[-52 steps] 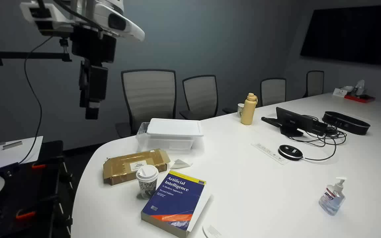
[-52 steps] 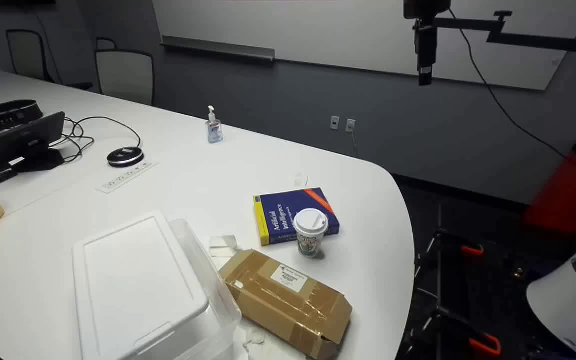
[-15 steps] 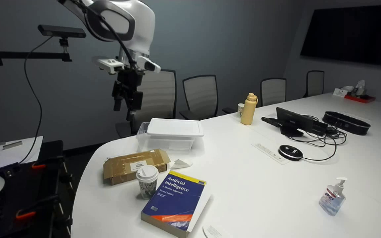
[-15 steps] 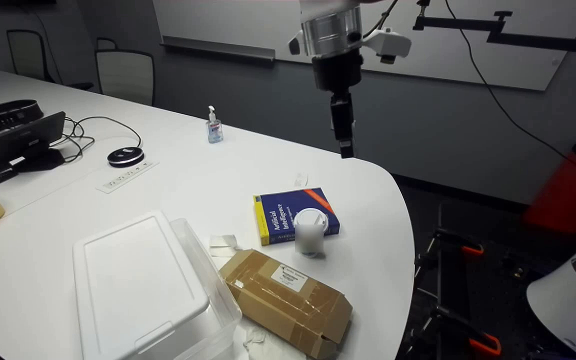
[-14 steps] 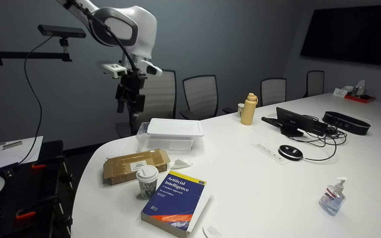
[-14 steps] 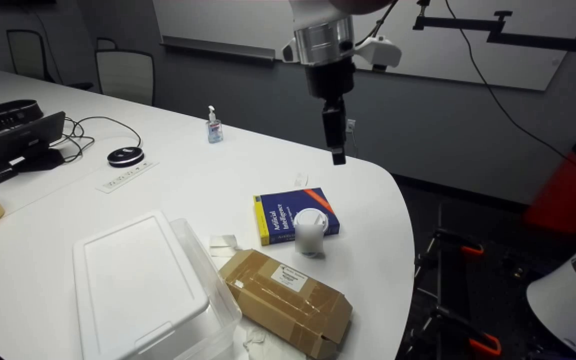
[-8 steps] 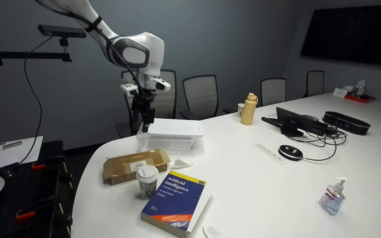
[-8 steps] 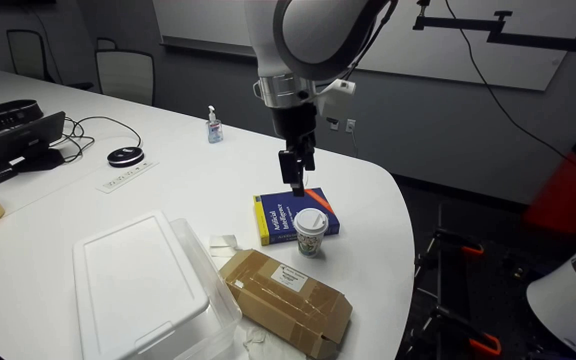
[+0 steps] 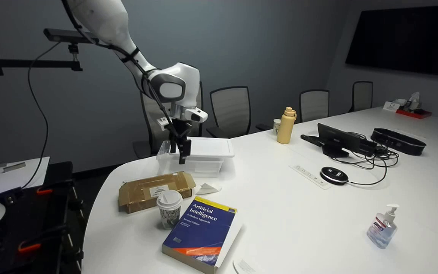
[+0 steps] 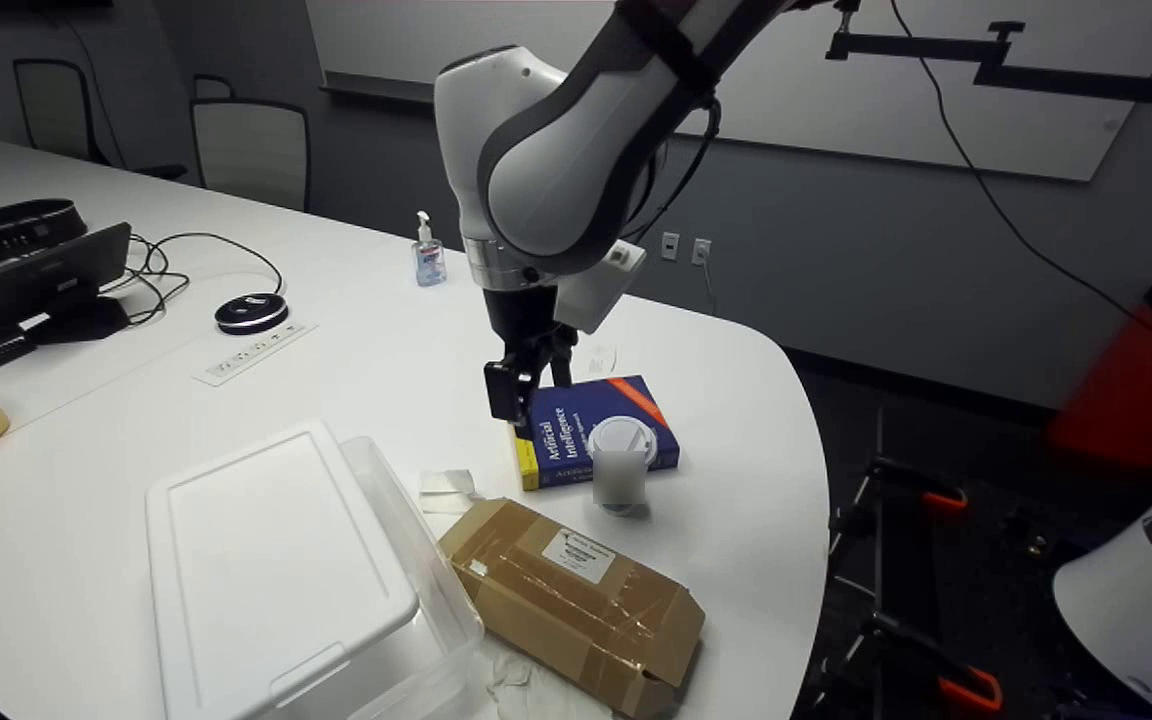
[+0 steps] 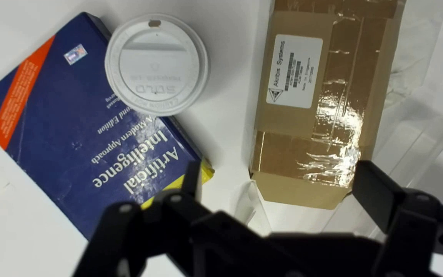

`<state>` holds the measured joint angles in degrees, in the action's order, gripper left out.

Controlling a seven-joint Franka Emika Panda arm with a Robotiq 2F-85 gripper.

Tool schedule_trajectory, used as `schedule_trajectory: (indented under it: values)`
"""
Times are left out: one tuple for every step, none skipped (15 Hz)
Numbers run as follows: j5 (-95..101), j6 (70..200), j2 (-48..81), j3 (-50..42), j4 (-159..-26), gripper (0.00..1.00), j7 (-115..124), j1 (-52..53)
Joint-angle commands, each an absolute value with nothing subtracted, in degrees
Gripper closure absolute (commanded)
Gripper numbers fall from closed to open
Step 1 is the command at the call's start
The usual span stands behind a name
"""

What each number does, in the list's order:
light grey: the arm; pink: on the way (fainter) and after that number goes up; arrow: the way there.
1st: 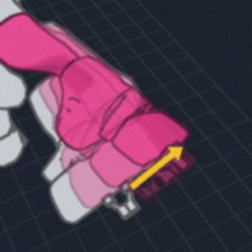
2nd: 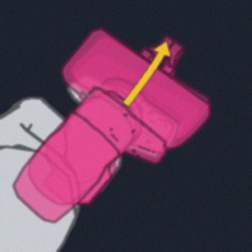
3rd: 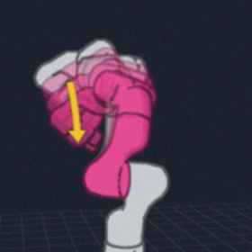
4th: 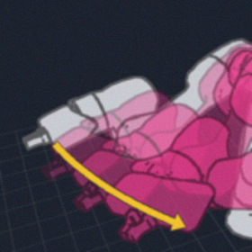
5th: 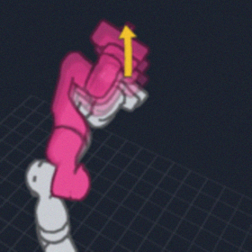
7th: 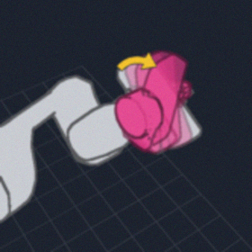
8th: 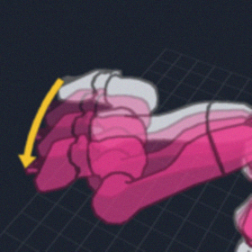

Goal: Move the white paper to the front closer to the cardboard box

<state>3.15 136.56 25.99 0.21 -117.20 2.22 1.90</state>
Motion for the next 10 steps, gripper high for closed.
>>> schedule_trajectory:
  values:
    - [2.88,139.27,30.78,-0.58,-112.84,0.0,5.01,2.36]
    - [2.65,139.93,32.04,-0.67,-111.91,0.0,5.02,2.15]
    - [2.29,140.3,33.17,-0.66,-111.0,0.0,5.12,1.9]
    - [2.1,140.57,34.48,-0.72,-109.89,0.0,4.85,1.64]
    - [1.91,140.54,35.71,-0.75,-108.74,0.0,4.57,1.38]
    - [1.67,140.31,37.04,-0.69,-107.39,0.0,4.21,1.03]
    - [1.6,140.15,38.2,-0.73,-106.18,0.0,4.19,0.81]
    - [1.46,139.87,39.56,-0.66,-104.73,0.0,3.95,0.54]
    - [1.34,139.64,40.75,-0.6,-103.45,0.0,3.84,0.34]
    - [1.21,139.43,42.02,-0.52,-102.03,0.0,3.75,0.13]
